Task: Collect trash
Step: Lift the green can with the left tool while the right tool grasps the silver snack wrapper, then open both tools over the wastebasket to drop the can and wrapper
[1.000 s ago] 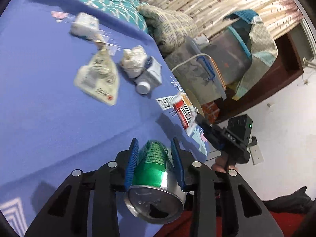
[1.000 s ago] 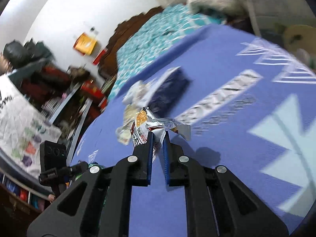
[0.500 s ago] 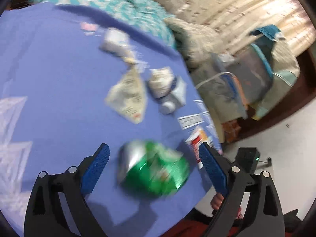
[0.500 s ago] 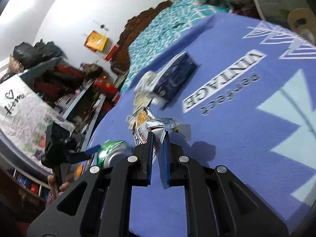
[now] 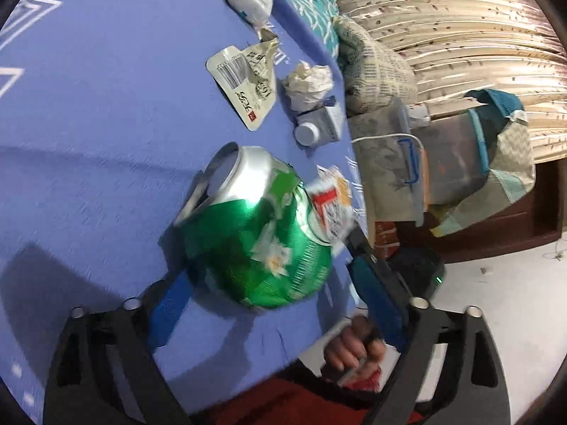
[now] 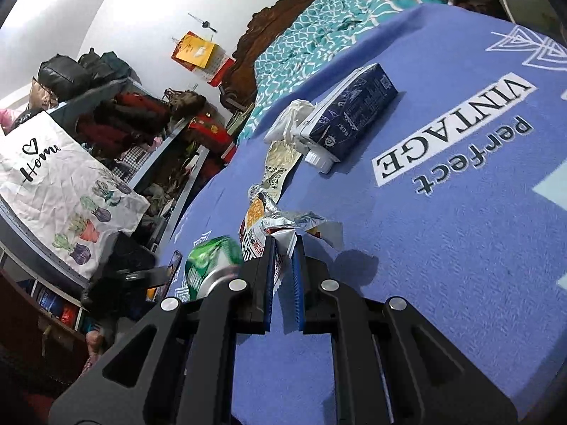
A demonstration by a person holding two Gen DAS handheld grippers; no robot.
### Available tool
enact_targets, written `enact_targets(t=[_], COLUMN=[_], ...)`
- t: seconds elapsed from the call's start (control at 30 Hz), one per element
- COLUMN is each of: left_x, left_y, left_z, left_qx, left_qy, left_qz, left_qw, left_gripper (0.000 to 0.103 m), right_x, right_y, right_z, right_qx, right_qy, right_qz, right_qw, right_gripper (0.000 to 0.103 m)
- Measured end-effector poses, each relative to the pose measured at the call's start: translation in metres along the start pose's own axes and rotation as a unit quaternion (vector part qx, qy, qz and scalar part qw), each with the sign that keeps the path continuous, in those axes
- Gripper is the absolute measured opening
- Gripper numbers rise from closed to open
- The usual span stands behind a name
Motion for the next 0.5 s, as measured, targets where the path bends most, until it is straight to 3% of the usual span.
enact_targets(t=[0.03, 0.13, 0.2, 0.3, 0.5], left_x=[-0.01, -0.022, -0.026, -0.032, -0.057], left_y=[0.0, -0.009, -0.016, -0.012, -0.008], left_z=[0.0, 0.0, 0.012, 0.042, 0.097], left_qx=[0.008, 0.038, 0.017, -0.05, -0.114], left_qy=[0.002, 0.045, 0.045, 0.035, 0.066], left_qz=[-0.006, -0.002, 0.003, -0.006, -0.045], left_qw=[0.9999, 0.9983, 0.9988, 0.9981, 0.9903], left_gripper=[0.052, 0.032, 0.017, 0.013, 0.012], right_x=[0.002, 0.009, 0.012, 0.024, 0.061], right_y=[-0.001, -0.005, -0.008, -0.019, -0.053], right_z=[0.003, 0.015, 0.02, 0.031, 0.066], right_qx=[-0.004, -0.019, -0.027, -0.035, -0.057], right_qy=[0.002, 0.007, 0.011, 0.015, 0.044], right_qz=[0.003, 0.009, 0.015, 0.035, 0.094], right_qw=[1.0, 1.0, 0.999, 0.999, 0.993], right_gripper=[0.012, 0.012, 0.012, 0.012, 0.012])
Point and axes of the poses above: each gripper's, at about its wrist camera, not at the fingertips, and x roughly against the way its jaws point, z to its right, y to its underside, the point moved 7 cm from there along -x, roughly the way its jaws point, and after that the axes turned 13 degrees about z, right-handed, at the moved point
